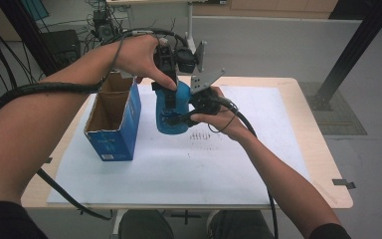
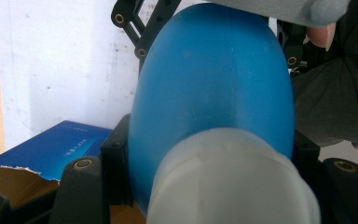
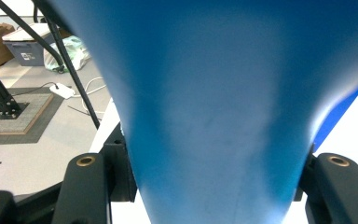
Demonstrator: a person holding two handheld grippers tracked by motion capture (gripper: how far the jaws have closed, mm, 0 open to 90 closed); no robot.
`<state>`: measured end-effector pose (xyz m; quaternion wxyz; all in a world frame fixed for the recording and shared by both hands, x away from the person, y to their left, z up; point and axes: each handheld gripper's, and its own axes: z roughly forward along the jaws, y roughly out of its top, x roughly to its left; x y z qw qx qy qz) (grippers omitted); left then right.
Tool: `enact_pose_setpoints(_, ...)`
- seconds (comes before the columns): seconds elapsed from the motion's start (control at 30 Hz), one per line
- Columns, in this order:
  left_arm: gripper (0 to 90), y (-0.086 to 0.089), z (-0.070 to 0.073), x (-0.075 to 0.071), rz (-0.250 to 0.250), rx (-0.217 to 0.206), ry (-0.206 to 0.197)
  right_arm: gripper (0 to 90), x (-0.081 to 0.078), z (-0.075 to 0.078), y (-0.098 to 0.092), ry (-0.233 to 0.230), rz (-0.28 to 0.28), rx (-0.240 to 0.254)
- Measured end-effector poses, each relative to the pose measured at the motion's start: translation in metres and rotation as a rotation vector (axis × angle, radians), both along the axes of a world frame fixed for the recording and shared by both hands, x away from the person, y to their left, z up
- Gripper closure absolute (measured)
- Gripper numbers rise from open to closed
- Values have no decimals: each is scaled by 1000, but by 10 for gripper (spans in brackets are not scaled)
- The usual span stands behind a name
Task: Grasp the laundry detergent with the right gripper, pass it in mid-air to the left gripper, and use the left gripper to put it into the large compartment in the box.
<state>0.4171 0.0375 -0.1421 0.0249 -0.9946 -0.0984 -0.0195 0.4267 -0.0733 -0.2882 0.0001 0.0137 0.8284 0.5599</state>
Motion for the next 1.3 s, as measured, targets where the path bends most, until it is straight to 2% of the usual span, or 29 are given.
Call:
enact_pose_setpoints(0.17, 377, 1, 1, 0, 4, -6, 0, 393, 0, 0, 0, 1, -1, 6)
enact_pose_setpoints(0.3, 377, 1, 1, 0, 7, -15, 1, 380, 0, 0, -1, 20, -3, 12)
enact_pose_setpoints(0.57, 377, 2, 2, 1, 18, -17, 2, 284, 0, -1, -1, 30, -23, 9)
enact_pose_setpoints(0.67, 377, 4, 4, 3, 35, -18, -2, 202, -1, -2, -3, 45, -35, -6)
enact_pose_setpoints(0.87, 376, 8, 6, 6, 67, -20, 1, 116, -3, 1, -11, 70, -68, -42)
enact_pose_setpoints(1.17, 376, 15, 11, 11, 143, -26, -2, 96, -8, 12, -33, 58, -130, -112)
enact_pose_setpoints(1.3, 377, 19, 17, 15, 206, -39, 6, 93, -12, 15, -50, 65, -171, -169)
